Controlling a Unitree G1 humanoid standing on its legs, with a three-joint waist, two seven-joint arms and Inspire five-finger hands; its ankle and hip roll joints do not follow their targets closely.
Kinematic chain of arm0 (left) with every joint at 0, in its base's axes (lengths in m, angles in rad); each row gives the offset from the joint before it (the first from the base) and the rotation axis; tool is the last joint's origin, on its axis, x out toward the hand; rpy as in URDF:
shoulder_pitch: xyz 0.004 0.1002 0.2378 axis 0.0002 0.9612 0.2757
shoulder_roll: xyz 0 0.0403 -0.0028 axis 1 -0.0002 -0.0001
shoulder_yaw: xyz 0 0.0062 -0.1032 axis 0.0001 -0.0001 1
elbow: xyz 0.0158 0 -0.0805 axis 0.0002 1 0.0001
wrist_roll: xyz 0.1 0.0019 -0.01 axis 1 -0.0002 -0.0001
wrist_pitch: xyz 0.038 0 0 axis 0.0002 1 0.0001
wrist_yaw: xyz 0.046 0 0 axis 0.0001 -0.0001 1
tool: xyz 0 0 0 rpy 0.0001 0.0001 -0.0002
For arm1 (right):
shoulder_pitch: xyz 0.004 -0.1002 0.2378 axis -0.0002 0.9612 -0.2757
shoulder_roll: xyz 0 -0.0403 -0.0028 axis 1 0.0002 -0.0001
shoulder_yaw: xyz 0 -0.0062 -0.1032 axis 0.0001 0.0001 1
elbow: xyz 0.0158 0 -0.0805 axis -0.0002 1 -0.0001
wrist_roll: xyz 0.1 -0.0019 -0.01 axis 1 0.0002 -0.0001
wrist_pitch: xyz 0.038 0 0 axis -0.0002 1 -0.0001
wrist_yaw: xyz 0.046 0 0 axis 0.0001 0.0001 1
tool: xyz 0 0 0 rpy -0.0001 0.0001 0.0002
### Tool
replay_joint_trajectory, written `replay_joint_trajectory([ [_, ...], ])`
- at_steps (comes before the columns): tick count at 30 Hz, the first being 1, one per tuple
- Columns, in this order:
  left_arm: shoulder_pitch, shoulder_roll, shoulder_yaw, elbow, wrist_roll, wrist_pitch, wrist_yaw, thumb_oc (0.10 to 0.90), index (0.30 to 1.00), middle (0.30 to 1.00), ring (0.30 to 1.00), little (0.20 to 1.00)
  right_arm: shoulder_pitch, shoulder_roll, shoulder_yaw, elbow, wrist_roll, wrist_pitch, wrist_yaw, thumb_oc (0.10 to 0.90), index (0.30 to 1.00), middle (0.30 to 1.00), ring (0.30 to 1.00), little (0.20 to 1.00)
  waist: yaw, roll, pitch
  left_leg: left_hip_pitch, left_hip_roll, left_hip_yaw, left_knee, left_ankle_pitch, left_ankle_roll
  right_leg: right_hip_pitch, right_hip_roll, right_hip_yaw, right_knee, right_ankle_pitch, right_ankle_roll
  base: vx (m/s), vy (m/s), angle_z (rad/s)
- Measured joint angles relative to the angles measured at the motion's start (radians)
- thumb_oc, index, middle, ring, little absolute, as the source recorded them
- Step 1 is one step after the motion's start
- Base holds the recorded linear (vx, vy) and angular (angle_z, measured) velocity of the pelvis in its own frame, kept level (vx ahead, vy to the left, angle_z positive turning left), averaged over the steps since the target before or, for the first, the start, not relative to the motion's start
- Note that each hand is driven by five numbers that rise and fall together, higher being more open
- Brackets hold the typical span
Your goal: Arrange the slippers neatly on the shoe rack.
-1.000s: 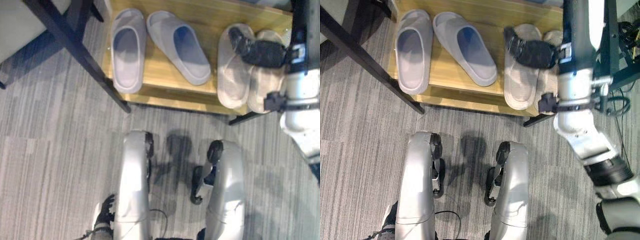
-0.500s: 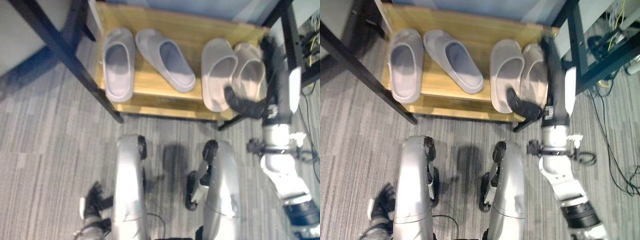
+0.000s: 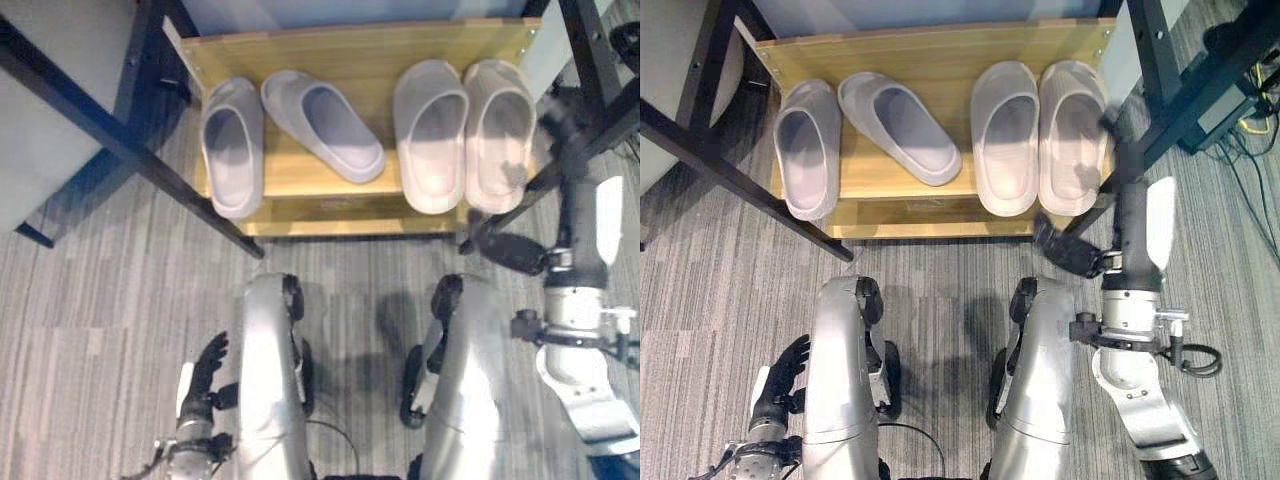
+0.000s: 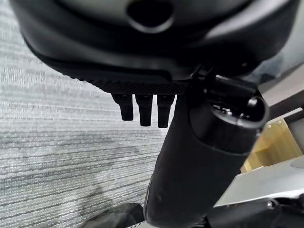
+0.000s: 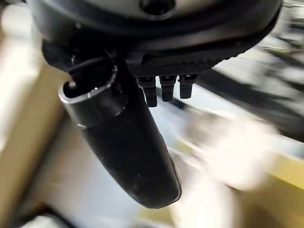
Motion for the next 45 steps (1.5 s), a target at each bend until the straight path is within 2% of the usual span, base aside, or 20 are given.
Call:
replay_joint_trajectory([
  [7, -0.002, 0.000, 0.011, 0.101, -0.019, 0.003, 0.036, 0.800, 0.900, 0.900, 0.900, 0.900, -0.044, -0.026, 0.098, -0.104, 0.010, -0.069, 0.030, 0.800, 0.900, 0.900, 0.900, 0.900, 0.025, -0.014, -0.001, -0.003, 0.000, 0.003, 0.004, 0.001, 0.001, 0.003, -0.007, 0.007, 0.005, 0.000, 0.000, 0.00, 0.006, 0.04],
  [8, -0.008, 0.000, -0.001, 0.121, -0.018, 0.004, 0.035, 0.800, 0.900, 0.900, 0.900, 0.900, -0.111, -0.043, 0.168, -0.076, 0.049, -0.063, 0.047, 0.800, 0.900, 0.900, 0.900, 0.900, 0.030, -0.016, 0.000, 0.000, -0.008, 0.005, 0.004, 0.003, 0.002, 0.005, -0.009, 0.008, 0.007, 0.000, 0.001, 0.00, 0.000, 0.00],
  [10, -0.018, 0.001, -0.006, 0.119, -0.019, 0.004, 0.034, 0.800, 0.900, 0.900, 0.900, 0.900, -0.188, -0.056, 0.229, -0.028, 0.095, -0.062, 0.070, 0.800, 0.900, 0.900, 0.900, 0.900, 0.035, -0.016, 0.000, 0.000, -0.009, 0.004, 0.004, 0.008, 0.008, 0.006, -0.009, 0.008, 0.007, -0.001, 0.003, 0.00, 0.000, 0.00],
  [13, -0.053, 0.002, -0.011, 0.108, -0.019, -0.001, 0.033, 0.800, 0.900, 0.900, 0.900, 0.900, -0.340, -0.075, 0.332, 0.110, 0.137, -0.056, 0.109, 0.800, 0.900, 0.900, 0.900, 0.900, 0.065, -0.016, 0.000, 0.001, -0.014, 0.004, 0.004, 0.013, 0.008, 0.012, -0.012, 0.007, 0.009, -0.002, 0.005, 0.00, 0.004, 0.03],
  [16, -0.062, 0.003, -0.009, 0.109, -0.019, -0.001, 0.033, 0.800, 0.900, 0.900, 0.900, 0.900, -0.418, -0.099, 0.367, 0.161, 0.148, -0.039, 0.127, 0.800, 0.900, 0.900, 0.900, 0.900, 0.106, -0.015, 0.000, 0.000, -0.016, 0.007, 0.006, 0.015, 0.010, 0.016, -0.018, 0.010, 0.008, -0.002, 0.005, -0.01, 0.011, 0.05],
  [19, -0.058, 0.005, -0.011, 0.131, -0.019, 0.000, 0.031, 0.800, 0.900, 0.900, 0.900, 0.900, -0.506, -0.098, 0.416, 0.270, 0.148, -0.035, 0.133, 0.800, 0.900, 0.900, 0.900, 0.900, 0.120, -0.014, 0.000, 0.001, -0.017, 0.009, 0.007, 0.014, 0.008, 0.023, -0.021, 0.013, 0.008, -0.004, 0.010, 0.02, 0.019, 0.05],
  [23, -0.063, 0.006, -0.011, 0.140, -0.019, -0.001, 0.031, 0.800, 0.900, 0.900, 0.900, 0.900, -0.525, -0.100, 0.423, 0.345, 0.108, -0.013, 0.138, 0.800, 0.900, 0.900, 0.900, 0.900, 0.134, -0.013, 0.000, -0.004, -0.028, 0.009, 0.005, 0.014, 0.008, 0.020, -0.024, 0.013, 0.003, -0.004, 0.010, 0.00, 0.006, 0.01],
  [24, -0.061, 0.006, -0.011, 0.142, -0.018, 0.000, 0.031, 0.800, 0.900, 0.900, 0.900, 0.900, -0.519, -0.100, 0.423, 0.348, 0.106, -0.003, 0.138, 0.800, 0.900, 0.900, 0.900, 0.900, 0.132, -0.006, 0.004, -0.004, -0.028, 0.011, 0.005, 0.016, 0.014, 0.019, -0.023, 0.014, 0.004, -0.004, 0.010, 0.00, 0.000, 0.00],
  [28, -0.065, 0.007, -0.010, 0.143, -0.018, -0.002, 0.030, 0.800, 0.900, 0.900, 0.900, 0.900, -0.515, -0.090, 0.423, 0.408, 0.080, 0.016, 0.132, 0.800, 0.900, 0.900, 0.900, 0.900, 0.132, -0.012, 0.001, -0.006, -0.028, 0.011, 0.003, 0.012, 0.007, 0.017, -0.021, 0.015, 0.002, -0.004, 0.010, 0.00, 0.000, 0.00],
  [29, -0.064, 0.008, -0.010, 0.142, -0.017, -0.003, 0.030, 0.800, 0.900, 0.900, 0.900, 0.900, -0.511, -0.088, 0.422, 0.427, 0.076, 0.017, 0.128, 0.800, 0.900, 0.900, 0.900, 0.900, 0.128, -0.001, 0.006, -0.004, -0.028, 0.012, 0.004, 0.019, 0.017, 0.017, -0.020, 0.015, 0.004, -0.004, 0.010, 0.00, 0.000, 0.00],
  [30, -0.063, 0.007, -0.011, 0.142, -0.017, -0.003, 0.030, 0.800, 0.900, 0.900, 0.900, 0.900, -0.511, -0.084, 0.423, 0.447, 0.075, 0.020, 0.127, 0.800, 0.900, 0.900, 0.900, 0.900, 0.131, -0.011, 0.001, -0.005, -0.028, 0.012, 0.003, 0.013, 0.008, 0.018, -0.021, 0.016, 0.003, -0.004, 0.010, 0.00, 0.000, 0.00],
  [33, -0.062, 0.010, -0.010, 0.147, -0.017, -0.004, 0.030, 0.800, 0.900, 0.900, 0.900, 0.900, -0.506, -0.080, 0.423, 0.458, 0.074, 0.034, 0.126, 0.800, 0.900, 0.900, 0.900, 0.900, 0.130, -0.009, 0.001, -0.006, -0.028, 0.011, 0.003, 0.013, 0.007, 0.016, -0.021, 0.015, 0.003, -0.004, 0.010, 0.00, 0.000, 0.00],
  [34, -0.062, 0.010, -0.010, 0.146, -0.017, -0.004, 0.030, 0.800, 0.900, 0.900, 0.900, 0.900, -0.506, -0.079, 0.423, 0.457, 0.069, 0.034, 0.126, 0.800, 0.900, 0.900, 0.900, 0.900, 0.128, 0.001, 0.007, -0.007, -0.029, 0.011, 0.002, 0.015, 0.008, 0.014, -0.020, 0.014, 0.003, -0.004, 0.010, 0.00, 0.000, 0.00],
  [36, -0.058, 0.011, -0.009, 0.141, -0.016, -0.005, 0.030, 0.800, 0.900, 0.900, 0.900, 0.900, -0.499, -0.077, 0.424, 0.459, 0.068, 0.037, 0.127, 0.800, 0.900, 0.900, 0.900, 0.900, 0.131, -0.004, 0.003, -0.004, -0.029, 0.013, 0.003, 0.013, 0.007, 0.015, -0.020, 0.017, 0.006, -0.004, 0.010, 0.00, 0.000, 0.00],
  [39, -0.060, 0.013, -0.007, 0.140, -0.015, -0.006, 0.028, 0.800, 0.900, 0.900, 0.900, 0.900, -0.494, -0.051, 0.424, 0.504, 0.069, 0.048, 0.127, 0.800, 0.900, 0.900, 0.900, 0.900, 0.132, 0.004, 0.006, -0.004, -0.030, 0.014, 0.001, 0.016, 0.010, 0.015, -0.020, 0.018, 0.004, -0.004, 0.009, 0.00, 0.000, 0.00],
  [45, -0.056, 0.011, -0.005, 0.156, -0.016, -0.005, 0.011, 0.800, 0.900, 0.900, 0.900, 0.900, -0.482, -0.031, 0.428, 0.530, 0.070, 0.059, 0.149, 0.800, 0.900, 0.900, 0.900, 0.900, 0.130, 0.001, 0.005, -0.006, -0.031, 0.015, 0.002, 0.018, 0.010, 0.013, -0.022, 0.020, 0.007, -0.004, 0.010, 0.00, 0.000, 0.00],
])
